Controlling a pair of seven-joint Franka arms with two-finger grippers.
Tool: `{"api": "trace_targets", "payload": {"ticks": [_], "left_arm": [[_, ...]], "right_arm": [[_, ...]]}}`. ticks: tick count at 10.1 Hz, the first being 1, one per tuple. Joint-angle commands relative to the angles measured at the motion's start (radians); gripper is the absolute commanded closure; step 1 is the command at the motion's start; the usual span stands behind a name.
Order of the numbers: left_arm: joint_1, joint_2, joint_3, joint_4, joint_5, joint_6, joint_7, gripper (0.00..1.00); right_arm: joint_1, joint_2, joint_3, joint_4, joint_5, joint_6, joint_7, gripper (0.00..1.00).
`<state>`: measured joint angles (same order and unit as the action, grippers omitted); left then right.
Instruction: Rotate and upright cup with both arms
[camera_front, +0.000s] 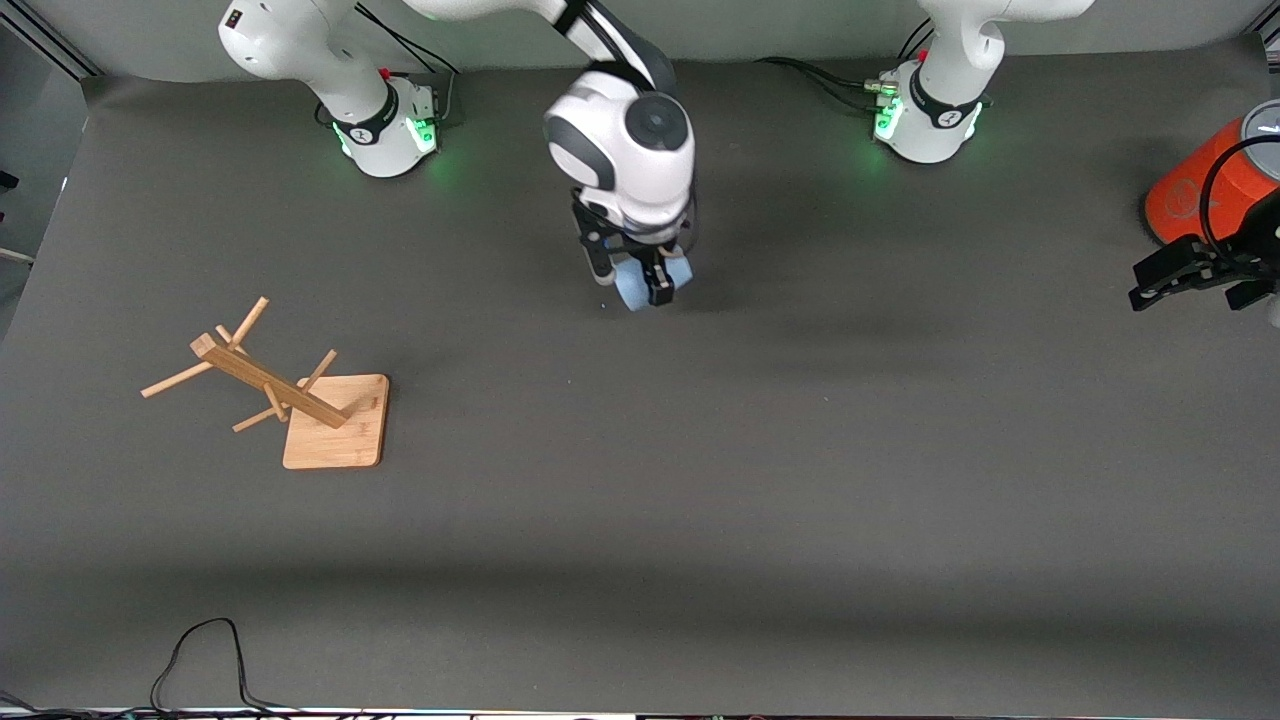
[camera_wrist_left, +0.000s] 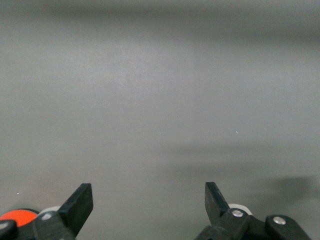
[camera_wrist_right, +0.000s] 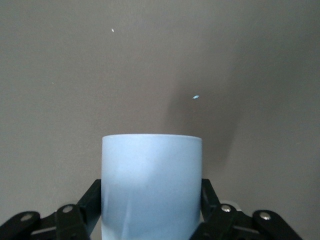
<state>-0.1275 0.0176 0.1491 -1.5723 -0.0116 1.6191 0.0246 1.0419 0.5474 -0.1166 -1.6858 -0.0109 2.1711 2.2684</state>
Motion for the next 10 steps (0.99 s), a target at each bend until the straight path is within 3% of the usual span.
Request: {"api": "trace_targets", "payload": {"ticks": [1, 8, 10], "left_arm": [[0.003, 0.004, 0.000, 0.005, -0.004, -0.021, 0.015, 0.00], [0.005, 0.013, 0.000, 0.006, -0.004, -0.047, 0.012, 0.00], [0.005, 0.021, 0.003, 0.006, -0.005, -0.054, -0.005, 0.00]], "right_arm": [[0.024, 0.096, -0.020, 0.092, -0.027, 0.010, 0.120, 0.50], [0.052, 0.272, -0.020, 0.196, -0.026, 0.010, 0.214, 0.47], [0.052, 0.284, -0.020, 0.209, -0.026, 0.010, 0.214, 0.26]]}}
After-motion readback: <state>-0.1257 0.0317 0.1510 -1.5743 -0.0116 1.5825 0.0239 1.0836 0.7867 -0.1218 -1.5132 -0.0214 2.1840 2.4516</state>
